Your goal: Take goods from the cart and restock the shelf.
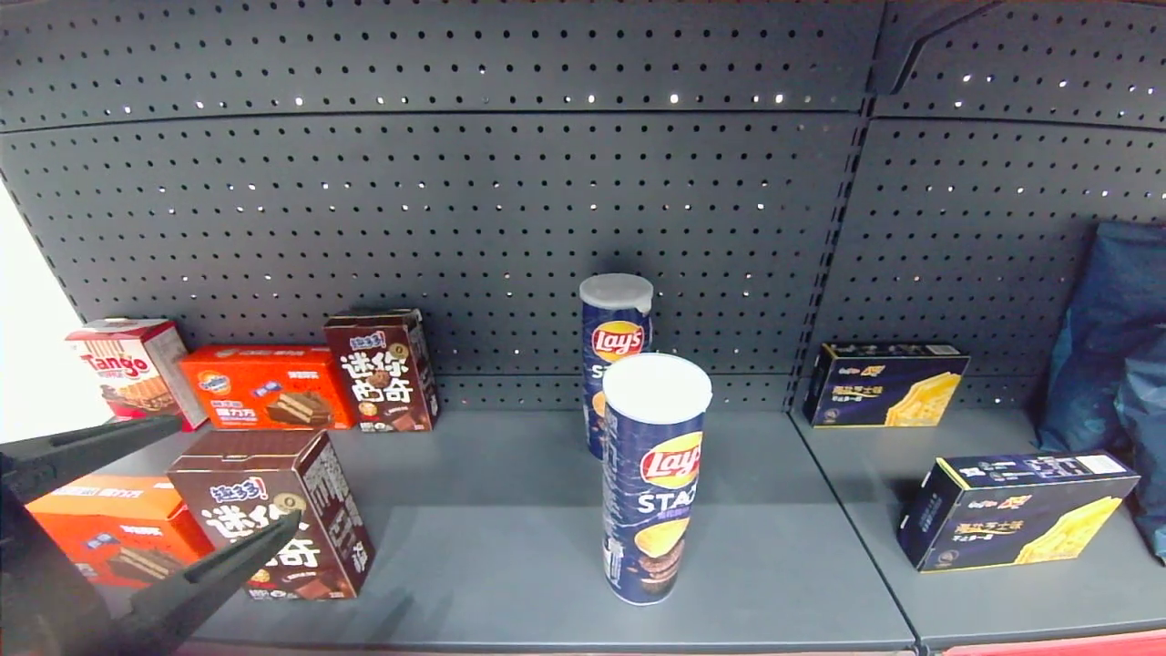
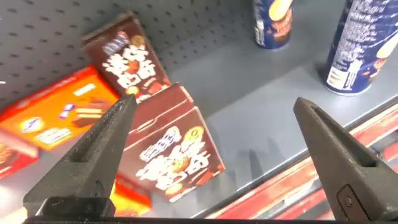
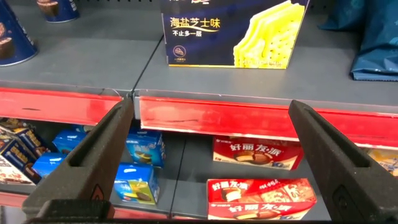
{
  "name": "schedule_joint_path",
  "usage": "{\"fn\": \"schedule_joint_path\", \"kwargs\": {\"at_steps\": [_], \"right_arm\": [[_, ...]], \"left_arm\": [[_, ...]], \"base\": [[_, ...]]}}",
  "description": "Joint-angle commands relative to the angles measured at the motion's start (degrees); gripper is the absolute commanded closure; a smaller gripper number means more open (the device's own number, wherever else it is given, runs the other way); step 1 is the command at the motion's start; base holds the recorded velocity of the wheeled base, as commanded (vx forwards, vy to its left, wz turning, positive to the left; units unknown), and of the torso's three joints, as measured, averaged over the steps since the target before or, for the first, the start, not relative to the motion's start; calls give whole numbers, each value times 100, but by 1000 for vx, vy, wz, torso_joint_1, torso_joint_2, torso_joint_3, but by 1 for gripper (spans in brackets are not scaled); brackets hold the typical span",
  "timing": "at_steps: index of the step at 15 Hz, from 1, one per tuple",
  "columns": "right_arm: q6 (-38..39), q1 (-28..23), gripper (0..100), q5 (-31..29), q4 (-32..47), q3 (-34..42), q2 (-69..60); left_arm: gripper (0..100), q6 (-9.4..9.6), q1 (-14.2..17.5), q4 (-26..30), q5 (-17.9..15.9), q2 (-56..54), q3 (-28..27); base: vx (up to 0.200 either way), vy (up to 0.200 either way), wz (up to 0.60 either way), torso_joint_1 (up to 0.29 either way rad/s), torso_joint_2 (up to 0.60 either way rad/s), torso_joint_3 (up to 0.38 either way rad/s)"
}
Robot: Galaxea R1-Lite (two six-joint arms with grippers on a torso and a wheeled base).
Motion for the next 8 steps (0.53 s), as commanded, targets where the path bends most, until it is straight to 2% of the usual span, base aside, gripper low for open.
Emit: {"fn": "schedule_joint_path", "kwargs": {"at_steps": [1, 2, 3, 4, 5, 6, 7, 8], "right_arm": [[54, -32, 0, -113, -144, -343, 81], [300, -102, 0, -298, -258, -1608, 811], [1091, -59, 0, -412, -118, -3076, 2489], [1056, 117, 0, -52, -74, -3700, 2885], [380, 267, 0, 344, -118, -3674, 3157], [107, 355, 0, 423, -214, -3656, 3474], [81, 495, 0, 467, -355, -3621, 3852], [72, 891, 0, 493, -601, -3463, 4221]], "left_arm": [[0, 3, 18, -12, 45, -214, -29], [0, 3, 18, 6, 53, -232, -64], [0, 3, 9, 6, 53, -232, -90], [0, 12, 0, -12, 53, -232, -72], [0, 3, 9, -21, 53, -223, -90], [0, 3, 9, -21, 53, -232, -81], [0, 12, 9, -21, 45, -223, -90], [0, 21, 0, -38, 36, -223, -99]], "base": [[0, 0, 0, 0, 0, 0], [0, 0, 0, 0, 0, 0], [0, 0, 0, 0, 0, 0], [0, 0, 0, 0, 0, 0], [0, 0, 0, 0, 0, 0], [0, 0, 0, 0, 0, 0], [0, 0, 0, 0, 0, 0], [0, 0, 0, 0, 0, 0]]}}
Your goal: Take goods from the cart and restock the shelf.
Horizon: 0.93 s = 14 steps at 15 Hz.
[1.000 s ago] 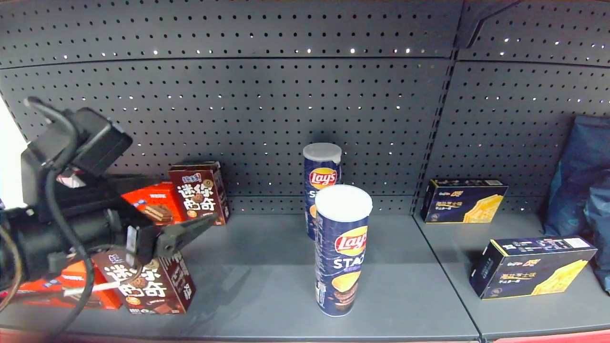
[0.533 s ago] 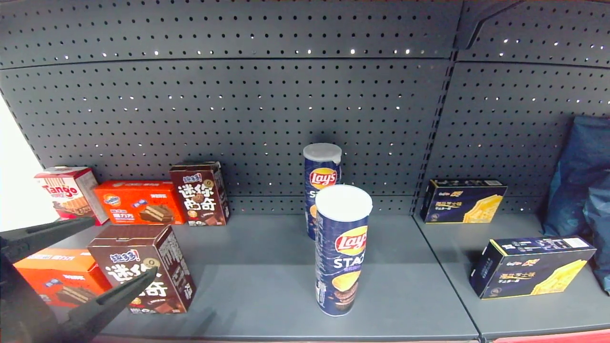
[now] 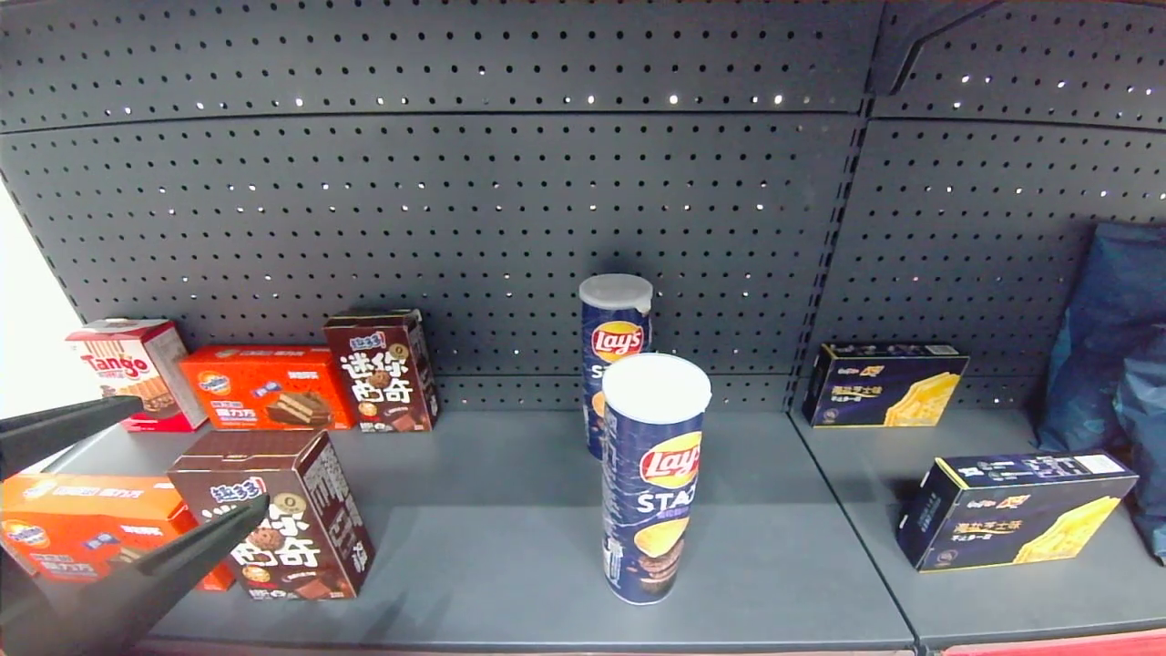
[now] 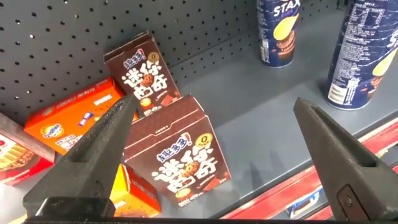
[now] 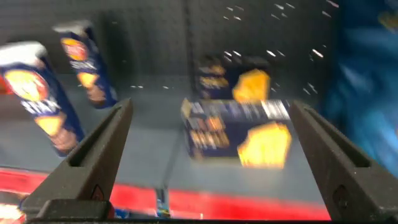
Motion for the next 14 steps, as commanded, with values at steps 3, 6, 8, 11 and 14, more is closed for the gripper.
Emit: {"fn": "schedule_joint_path", "kwargs": {"at_steps": [3, 6, 8, 11, 14], "right_arm": [[-196, 1442, 0, 224, -569, -557, 2755], [-398, 1794, 0, 198, -621, -865, 3625], [-530, 2075, 0, 171, -648, -1111, 4091], [-530, 2330, 0, -22, -656, -1190, 4574], [-538, 2523, 0, -40, -841, -1252, 5005]], "left_arm": [[0, -5, 6, 21, -11, 100, -78], [0, -14, 6, 21, -11, 126, -16], [0, -5, 6, 21, -20, 126, 1], [0, -5, 6, 39, -28, 126, 1], [0, -14, 6, 39, -55, 126, 1]], "base": [[0, 0, 0, 0, 0, 0], [0, 0, 0, 0, 0, 0], [0, 0, 0, 0, 0, 0], [0, 0, 0, 0, 0, 0], [0, 0, 0, 0, 0, 0]]}}
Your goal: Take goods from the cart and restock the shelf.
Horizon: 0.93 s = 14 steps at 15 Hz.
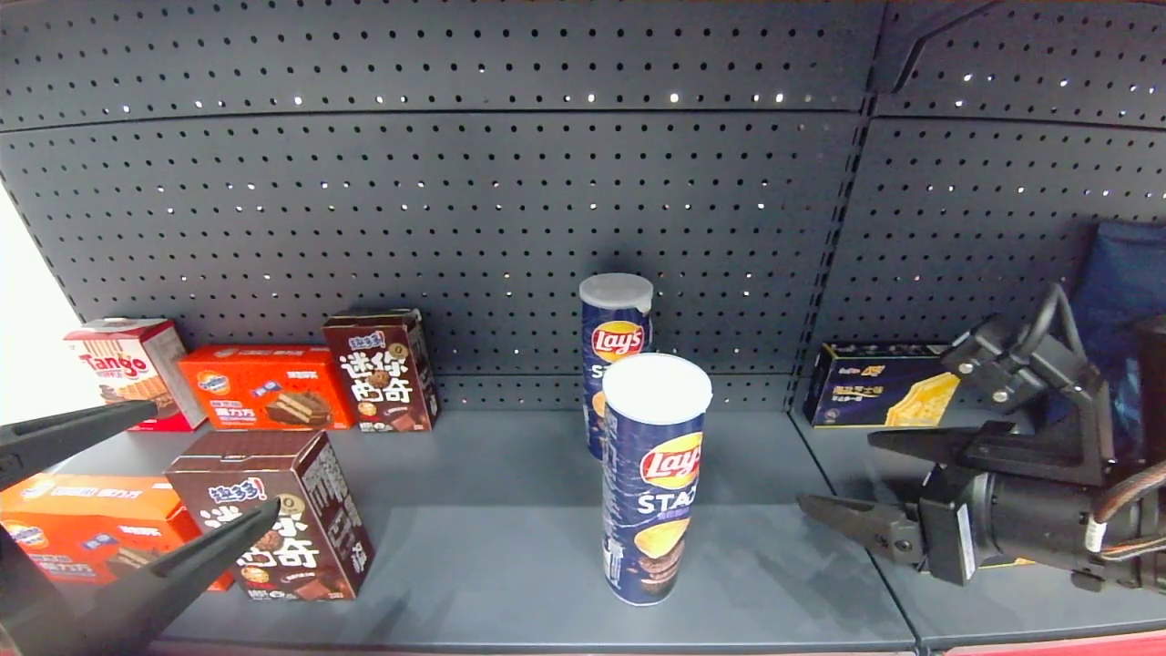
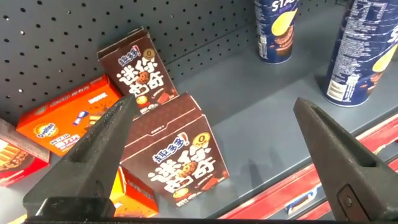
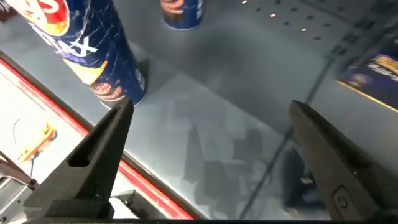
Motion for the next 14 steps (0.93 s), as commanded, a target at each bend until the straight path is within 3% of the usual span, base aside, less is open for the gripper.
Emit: {"fn": "schedule_joint_path", "kwargs": {"at_steps": [1, 10, 12, 14], "right_arm": [[-4, 101, 0, 4, -52, -60, 464], [-4, 391, 0, 4, -183, -543, 1334], [-4, 409, 0, -4, -183, -561, 1369], [-4, 426, 0, 4, -183, -570, 1448]], "left_arm": [[0, -12, -8, -4, 0, 37, 1], [0, -38, 9, -39, 0, 134, -51], [0, -205, 9, -39, 9, 134, -51], [0, -223, 9, -39, 0, 134, -51]], "base": [[0, 0, 0, 0, 0, 0], [0, 0, 0, 0, 0, 0], [0, 0, 0, 0, 0, 0], [0, 0, 0, 0, 0, 0]]}}
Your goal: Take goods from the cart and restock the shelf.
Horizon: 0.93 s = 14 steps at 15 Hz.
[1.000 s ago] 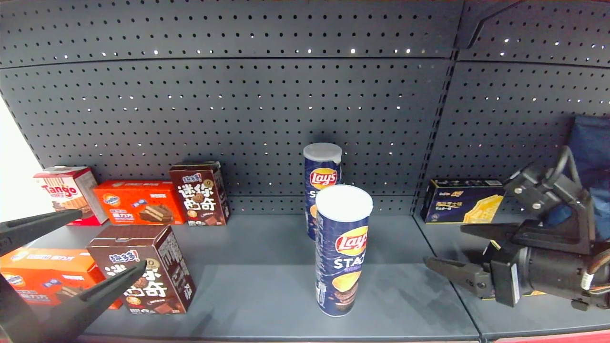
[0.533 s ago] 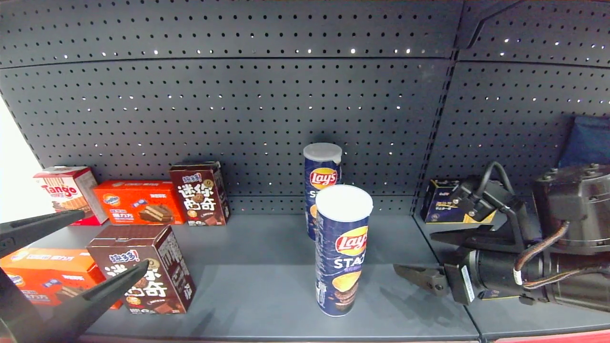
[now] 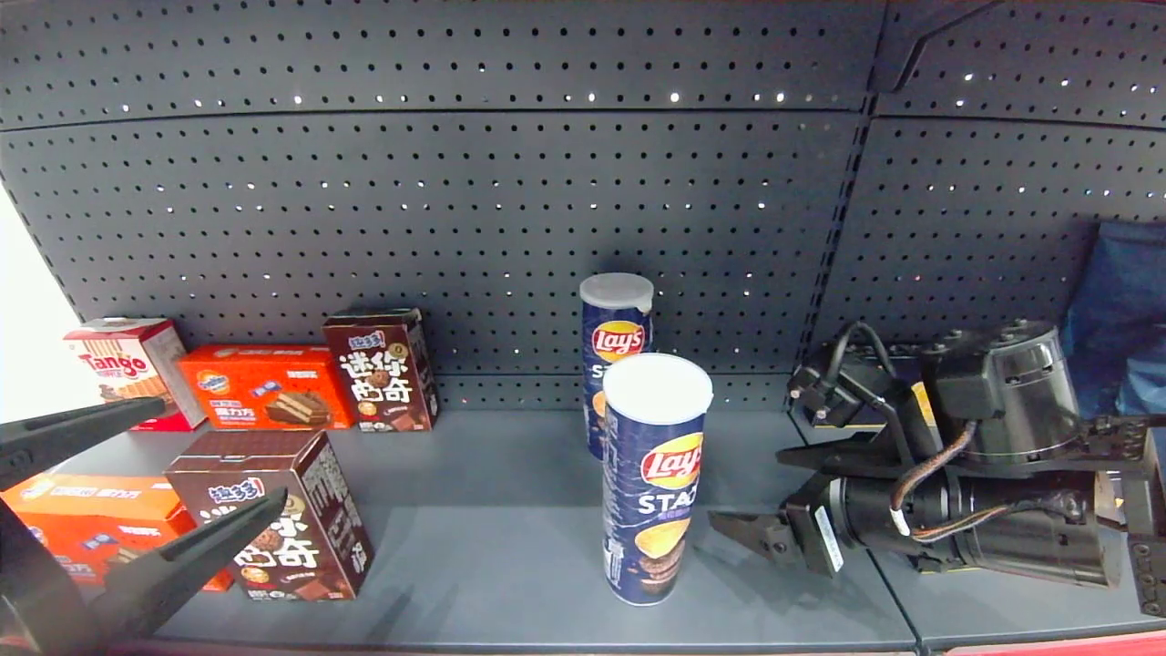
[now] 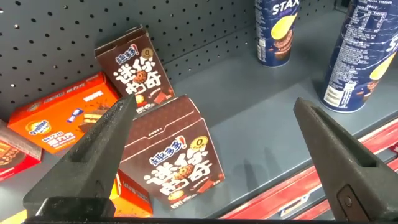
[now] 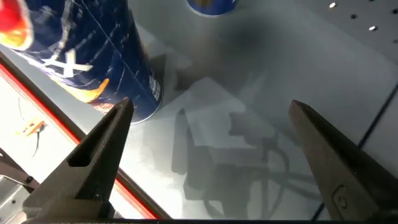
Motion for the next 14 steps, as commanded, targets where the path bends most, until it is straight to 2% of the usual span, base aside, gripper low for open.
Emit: {"fn": "schedule_joint_path", "kwargs": {"at_steps": [1, 11, 14], "right_arm": [[-2, 53, 0, -3, -2, -34, 87], [-2, 255, 0, -3, -28, -175, 333], [7, 317, 0, -3, -37, -184, 394]], "left_arm": [[0, 4, -2, -1, 3, 24, 7], [0, -13, -2, 7, 3, 24, 43], [0, -128, -2, 7, 3, 24, 43]], "base": [[0, 0, 0, 0, 0, 0], [0, 0, 0, 0, 0, 0], [0, 0, 0, 0, 0, 0]]}}
